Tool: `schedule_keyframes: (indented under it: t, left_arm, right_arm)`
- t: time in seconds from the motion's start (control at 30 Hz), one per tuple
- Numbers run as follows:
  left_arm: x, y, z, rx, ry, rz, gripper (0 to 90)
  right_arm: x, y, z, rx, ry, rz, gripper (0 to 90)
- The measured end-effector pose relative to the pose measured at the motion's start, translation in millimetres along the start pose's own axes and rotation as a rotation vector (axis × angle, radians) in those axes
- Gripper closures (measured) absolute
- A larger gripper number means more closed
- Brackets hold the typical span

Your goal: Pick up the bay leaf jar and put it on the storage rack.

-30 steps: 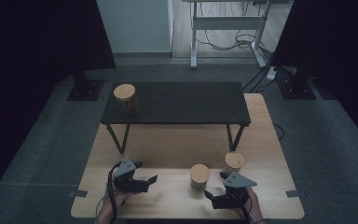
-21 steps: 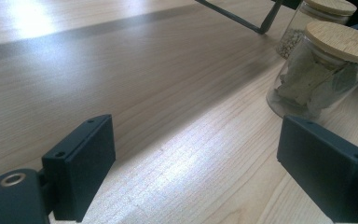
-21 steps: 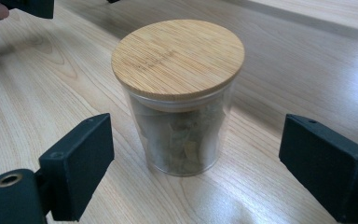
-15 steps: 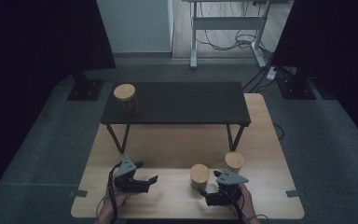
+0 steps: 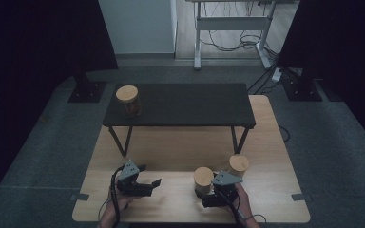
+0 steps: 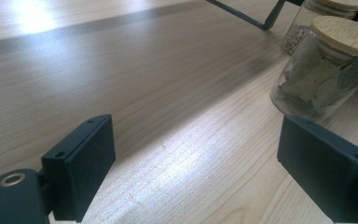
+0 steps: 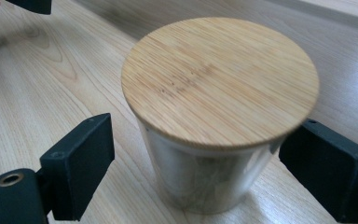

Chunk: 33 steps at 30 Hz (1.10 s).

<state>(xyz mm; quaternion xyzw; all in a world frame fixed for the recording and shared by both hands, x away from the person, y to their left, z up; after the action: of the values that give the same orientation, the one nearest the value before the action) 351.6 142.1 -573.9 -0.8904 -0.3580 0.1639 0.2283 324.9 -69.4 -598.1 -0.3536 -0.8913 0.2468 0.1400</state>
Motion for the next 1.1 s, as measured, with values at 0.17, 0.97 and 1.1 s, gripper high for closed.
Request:
schedule_keyframes:
  t: [0.17, 0.97, 1.1]
  left_arm:
    - [-1.1, 0.8, 0.4, 0.002, 0.002, 0.002, 11.1]
    - [1.2, 2.5, 3.6, 0.015, 0.007, -0.007, 11.0]
    - [1.2, 2.6, 3.6, 0.016, 0.007, -0.006, 11.0]
  right_arm:
    - [1.2, 4.8, -2.6, 0.001, -0.003, 0.011, 9.6]
    - [-0.8, 21.1, -7.4, 0.016, 0.006, 0.082, 24.4]
    - [-0.9, 21.1, -7.4, 0.013, 0.002, 0.077, 24.5]
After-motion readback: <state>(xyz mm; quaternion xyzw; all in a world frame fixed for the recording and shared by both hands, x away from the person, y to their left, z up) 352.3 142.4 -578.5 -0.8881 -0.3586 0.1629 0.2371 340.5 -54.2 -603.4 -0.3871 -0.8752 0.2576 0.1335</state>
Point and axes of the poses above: each handheld gripper's, and its own axes: y roughly forward along the jaws, z roughly out of its underside, x roughly to its left, the point moved 10 cm from there along y, roughly forward along the jaws, and after that the axes turned 1 degree about -y, right-handed, at the moved point
